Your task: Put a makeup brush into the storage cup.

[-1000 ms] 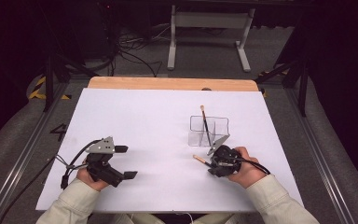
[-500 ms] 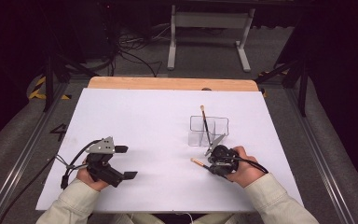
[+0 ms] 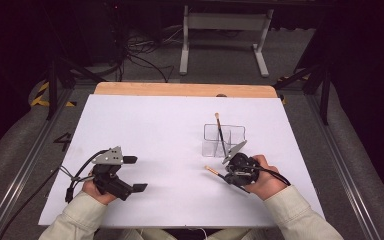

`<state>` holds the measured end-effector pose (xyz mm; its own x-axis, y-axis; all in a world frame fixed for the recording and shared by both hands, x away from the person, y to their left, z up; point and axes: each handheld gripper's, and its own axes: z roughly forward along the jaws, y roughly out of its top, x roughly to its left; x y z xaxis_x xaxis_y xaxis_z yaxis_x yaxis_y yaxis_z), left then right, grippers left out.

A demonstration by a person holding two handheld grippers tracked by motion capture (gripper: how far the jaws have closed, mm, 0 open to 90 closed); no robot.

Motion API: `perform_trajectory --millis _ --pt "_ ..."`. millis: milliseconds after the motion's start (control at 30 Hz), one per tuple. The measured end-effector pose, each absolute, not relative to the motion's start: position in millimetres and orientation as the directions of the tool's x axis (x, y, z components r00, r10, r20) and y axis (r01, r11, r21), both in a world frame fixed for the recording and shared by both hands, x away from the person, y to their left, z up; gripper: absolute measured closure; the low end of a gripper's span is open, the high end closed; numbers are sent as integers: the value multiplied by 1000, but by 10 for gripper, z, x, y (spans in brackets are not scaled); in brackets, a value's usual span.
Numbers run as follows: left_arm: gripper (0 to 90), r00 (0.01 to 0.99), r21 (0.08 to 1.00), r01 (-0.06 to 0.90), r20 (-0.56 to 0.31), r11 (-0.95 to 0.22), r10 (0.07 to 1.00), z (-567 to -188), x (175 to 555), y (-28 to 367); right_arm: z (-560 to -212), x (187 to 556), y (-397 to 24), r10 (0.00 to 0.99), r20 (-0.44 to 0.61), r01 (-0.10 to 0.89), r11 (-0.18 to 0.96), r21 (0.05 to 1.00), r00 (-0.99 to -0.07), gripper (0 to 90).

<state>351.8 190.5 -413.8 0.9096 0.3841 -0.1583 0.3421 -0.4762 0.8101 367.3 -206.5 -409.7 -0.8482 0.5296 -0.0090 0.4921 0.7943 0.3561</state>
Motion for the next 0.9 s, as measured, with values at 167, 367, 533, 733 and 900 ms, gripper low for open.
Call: perform_trajectory --millis 167,367,533,733,900 --pt "0 909 814 341 -157 -470 387 -4137 3515 1908 -4006 3659 -2075 526 -6 483 785 389 -850 835" --pt "0 909 817 339 -157 -467 386 -4137 3512 1906 -3934 3642 -2085 526 -15 472 776 417 -851 835" --pt "0 911 820 334 -154 -465 383 -4133 3510 1913 -3835 3621 -2097 527 -23 460 761 458 -849 835" --pt "0 910 825 333 -155 -457 384 -4134 3507 1917 -3760 3600 -2112 521 -28 439 745 503 -853 835" --pt "0 910 829 329 -151 -451 386 -4129 3505 1924 -3709 3589 -2125 520 -31 425 729 536 -853 835"
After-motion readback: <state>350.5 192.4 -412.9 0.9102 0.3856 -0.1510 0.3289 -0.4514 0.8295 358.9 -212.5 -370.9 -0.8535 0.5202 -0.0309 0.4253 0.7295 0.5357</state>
